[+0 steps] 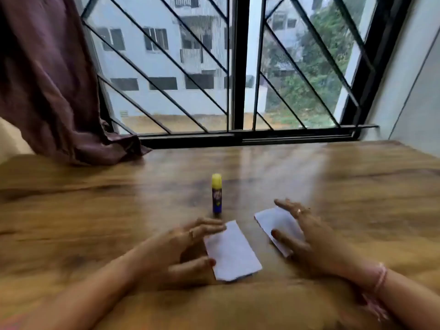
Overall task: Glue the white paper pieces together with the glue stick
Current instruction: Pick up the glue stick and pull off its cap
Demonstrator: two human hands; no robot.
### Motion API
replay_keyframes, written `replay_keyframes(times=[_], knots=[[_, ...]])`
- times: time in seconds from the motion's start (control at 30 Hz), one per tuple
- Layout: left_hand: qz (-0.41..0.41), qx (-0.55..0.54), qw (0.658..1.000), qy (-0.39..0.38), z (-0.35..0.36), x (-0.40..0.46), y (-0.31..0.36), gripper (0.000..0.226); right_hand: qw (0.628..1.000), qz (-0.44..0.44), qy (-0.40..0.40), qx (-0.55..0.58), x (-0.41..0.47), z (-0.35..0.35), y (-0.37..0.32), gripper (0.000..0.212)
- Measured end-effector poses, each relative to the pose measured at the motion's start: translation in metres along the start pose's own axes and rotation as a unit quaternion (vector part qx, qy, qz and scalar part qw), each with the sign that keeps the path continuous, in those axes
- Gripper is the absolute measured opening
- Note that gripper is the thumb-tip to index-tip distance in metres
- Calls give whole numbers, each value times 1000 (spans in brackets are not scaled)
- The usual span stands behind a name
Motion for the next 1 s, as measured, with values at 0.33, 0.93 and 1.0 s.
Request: replay_keyframes(times=[0.33,0.93,1.0], knots=[[-22,81,995,-54,26,-10,29,54,993,-33,-61,-92,-10,-4,-9,44],[-258,-330,862,284,-14,41,-59,76,988,-37,-23,145,104,-13,-82,51],[-263,-315,879,243,-14,43,-68,72,990,-50,-40,123,114,-2,-91,55]])
Point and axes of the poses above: each hand's wrist, its own x-axis towards the middle knuckle, its own z-axis out of the palm, y = z × x, the point moved 5 cm from there along x, towards the middle knuckle, and after that the axes turned 1 degree about z, right-handed, at the moved point
